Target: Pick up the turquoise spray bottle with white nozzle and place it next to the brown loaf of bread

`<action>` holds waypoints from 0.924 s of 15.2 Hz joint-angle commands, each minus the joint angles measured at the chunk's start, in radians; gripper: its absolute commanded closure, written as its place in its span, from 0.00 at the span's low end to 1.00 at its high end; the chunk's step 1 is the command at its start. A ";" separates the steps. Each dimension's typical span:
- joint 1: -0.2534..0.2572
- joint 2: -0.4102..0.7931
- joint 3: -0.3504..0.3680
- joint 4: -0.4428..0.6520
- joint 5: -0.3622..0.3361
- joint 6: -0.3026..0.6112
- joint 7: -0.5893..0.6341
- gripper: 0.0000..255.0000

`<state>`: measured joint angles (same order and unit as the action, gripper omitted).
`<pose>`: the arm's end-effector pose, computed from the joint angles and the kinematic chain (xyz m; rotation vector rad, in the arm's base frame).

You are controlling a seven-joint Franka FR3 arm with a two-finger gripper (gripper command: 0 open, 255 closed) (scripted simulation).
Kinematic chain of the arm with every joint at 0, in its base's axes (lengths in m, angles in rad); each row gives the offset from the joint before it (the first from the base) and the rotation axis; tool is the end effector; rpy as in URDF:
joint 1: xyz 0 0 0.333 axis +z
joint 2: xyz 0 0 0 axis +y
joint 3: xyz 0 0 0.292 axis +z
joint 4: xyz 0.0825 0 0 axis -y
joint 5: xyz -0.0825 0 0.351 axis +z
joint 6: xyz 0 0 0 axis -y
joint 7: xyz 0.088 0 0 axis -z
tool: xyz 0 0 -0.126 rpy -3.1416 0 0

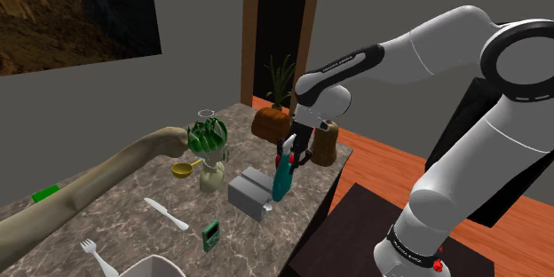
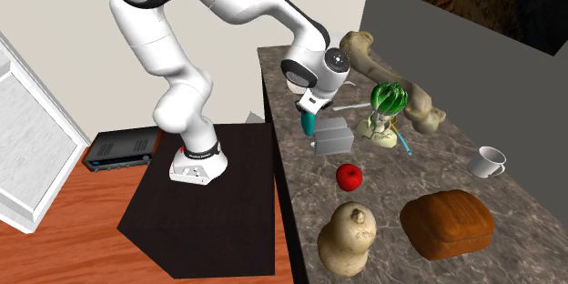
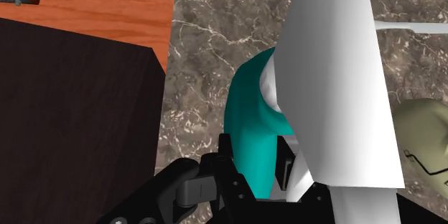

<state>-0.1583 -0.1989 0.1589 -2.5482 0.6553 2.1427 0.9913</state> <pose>0.3998 0.0339 0.3130 -2.0951 1.7949 0.5599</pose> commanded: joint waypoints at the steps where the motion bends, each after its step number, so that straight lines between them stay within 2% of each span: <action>1: -0.003 -0.022 -0.003 0.006 -0.010 -0.027 0.014 1.00; 14: -0.016 -0.129 -0.018 0.086 -0.061 -0.196 0.105 1.00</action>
<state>-0.1740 -0.3251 0.1412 -2.4732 0.5973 1.9589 1.0883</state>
